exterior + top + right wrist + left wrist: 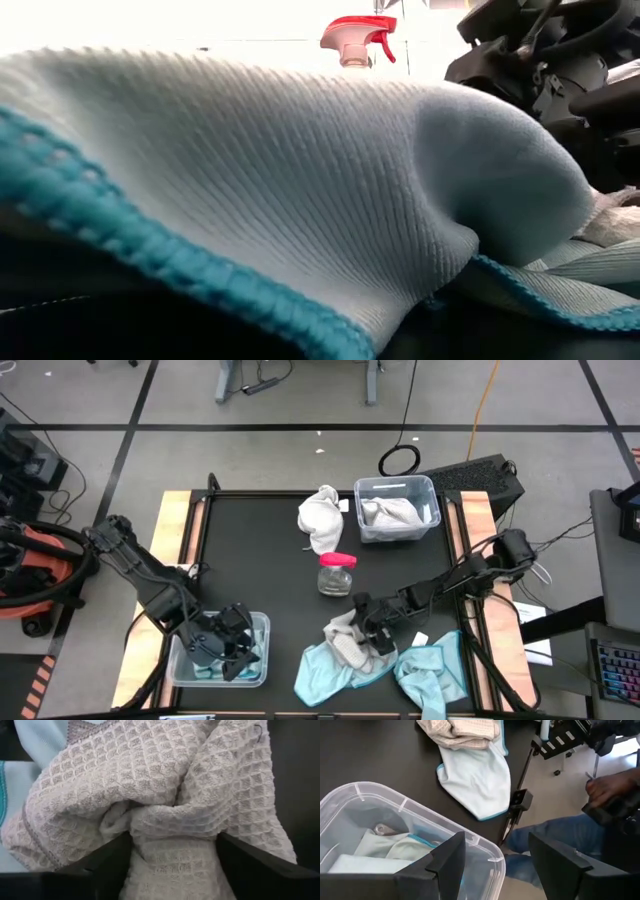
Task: Sort microfiber towel by color & place in baskets
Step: Put the gray towel into the top transparent bin
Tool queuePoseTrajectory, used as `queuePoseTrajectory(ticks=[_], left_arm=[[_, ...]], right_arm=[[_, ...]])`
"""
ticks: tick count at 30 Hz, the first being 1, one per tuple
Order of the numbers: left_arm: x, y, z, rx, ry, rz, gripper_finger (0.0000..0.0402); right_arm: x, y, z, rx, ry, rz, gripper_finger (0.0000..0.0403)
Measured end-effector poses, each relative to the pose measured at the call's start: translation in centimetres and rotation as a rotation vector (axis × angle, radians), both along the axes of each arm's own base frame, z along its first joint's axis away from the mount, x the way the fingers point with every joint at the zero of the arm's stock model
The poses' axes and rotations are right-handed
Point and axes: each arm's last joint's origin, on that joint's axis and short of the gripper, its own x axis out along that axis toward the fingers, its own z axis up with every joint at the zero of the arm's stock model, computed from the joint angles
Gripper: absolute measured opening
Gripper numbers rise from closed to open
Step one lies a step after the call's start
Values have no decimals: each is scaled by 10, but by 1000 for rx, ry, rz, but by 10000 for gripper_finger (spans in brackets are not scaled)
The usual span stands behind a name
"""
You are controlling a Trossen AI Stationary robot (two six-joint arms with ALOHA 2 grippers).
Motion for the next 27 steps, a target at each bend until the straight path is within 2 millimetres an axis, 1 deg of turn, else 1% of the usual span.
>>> queuePoseTrajectory(ticks=[2,4,6,11,12,17,23,27], left_arm=[[1,0,1,-11,-7,0,221],[1,-1,2,-26,-13,3,221],[1,-1,1,-30,-3,11,221],[1,-1,1,-43,9,1,221],[1,-1,1,-43,9,1,221],[1,-1,1,-43,10,5,221],[2,1,1,-43,10,11,221],[3,1,1,-39,12,12,221]], right_arm=[[0,0,1,6,-2,-6,250],[0,0,3,8,-10,-6,210],[0,0,3,8,-11,-6,164],[0,0,4,29,-5,-19,31],[0,0,6,35,-5,-17,18],[-4,0,22,57,-43,-3,13],[-12,-6,60,22,-195,-12,5],[-20,-14,88,0,-310,-34,3]])
